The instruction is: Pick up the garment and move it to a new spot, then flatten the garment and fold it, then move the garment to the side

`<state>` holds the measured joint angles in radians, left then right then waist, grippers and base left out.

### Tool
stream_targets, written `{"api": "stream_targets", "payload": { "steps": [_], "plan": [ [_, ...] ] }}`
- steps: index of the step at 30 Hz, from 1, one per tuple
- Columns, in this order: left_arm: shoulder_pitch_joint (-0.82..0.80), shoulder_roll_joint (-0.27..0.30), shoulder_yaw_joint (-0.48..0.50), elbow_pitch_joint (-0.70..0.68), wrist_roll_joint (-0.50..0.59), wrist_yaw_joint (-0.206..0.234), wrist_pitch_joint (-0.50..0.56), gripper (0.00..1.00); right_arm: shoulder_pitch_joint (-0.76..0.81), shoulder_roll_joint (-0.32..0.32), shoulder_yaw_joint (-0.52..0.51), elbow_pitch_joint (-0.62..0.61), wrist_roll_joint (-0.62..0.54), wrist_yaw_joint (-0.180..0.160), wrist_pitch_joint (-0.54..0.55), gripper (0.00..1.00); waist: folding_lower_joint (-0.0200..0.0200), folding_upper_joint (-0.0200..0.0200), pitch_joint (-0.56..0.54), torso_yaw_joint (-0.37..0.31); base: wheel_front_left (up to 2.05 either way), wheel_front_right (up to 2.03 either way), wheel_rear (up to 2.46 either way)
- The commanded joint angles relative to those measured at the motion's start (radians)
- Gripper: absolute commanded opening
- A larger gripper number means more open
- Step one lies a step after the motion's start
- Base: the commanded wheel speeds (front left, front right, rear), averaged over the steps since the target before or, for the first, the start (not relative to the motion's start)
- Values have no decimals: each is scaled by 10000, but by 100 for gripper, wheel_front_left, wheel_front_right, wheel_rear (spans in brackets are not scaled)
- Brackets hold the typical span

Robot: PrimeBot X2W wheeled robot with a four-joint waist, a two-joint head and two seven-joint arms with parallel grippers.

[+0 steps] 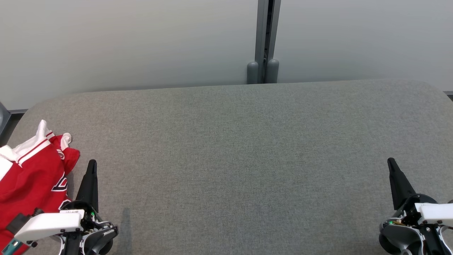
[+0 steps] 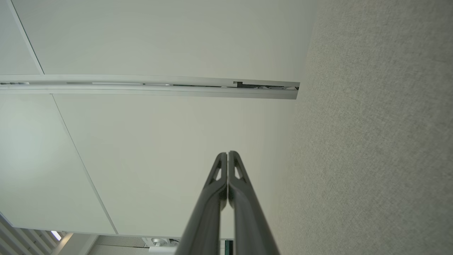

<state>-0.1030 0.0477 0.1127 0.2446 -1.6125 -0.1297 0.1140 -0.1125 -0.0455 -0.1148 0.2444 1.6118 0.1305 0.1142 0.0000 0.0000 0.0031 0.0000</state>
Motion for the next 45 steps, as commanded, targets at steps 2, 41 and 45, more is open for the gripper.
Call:
{"api": "stream_targets", "payload": {
  "steps": [2, 41, 45],
  "plan": [
    [-117, 54, 41, -28, -10, -36, 28, 0, 93, -96, -2, -31, 25, 4, 27, 0, 0, 0, 0, 0, 0, 0, 0],
    [178, -5, -226, 404, 845, 2, -514, 100, 112, -129, 431, 183, -787, -9, -515, 100, 0, 0, 22, 1, 0, 0, 0],
    [149, -13, -204, 452, 1676, 1, -703, 100, 62, -172, 506, 222, -1493, -9, -705, 100, 0, 0, 33, 1, 0, 0, 0]
  ]
}}
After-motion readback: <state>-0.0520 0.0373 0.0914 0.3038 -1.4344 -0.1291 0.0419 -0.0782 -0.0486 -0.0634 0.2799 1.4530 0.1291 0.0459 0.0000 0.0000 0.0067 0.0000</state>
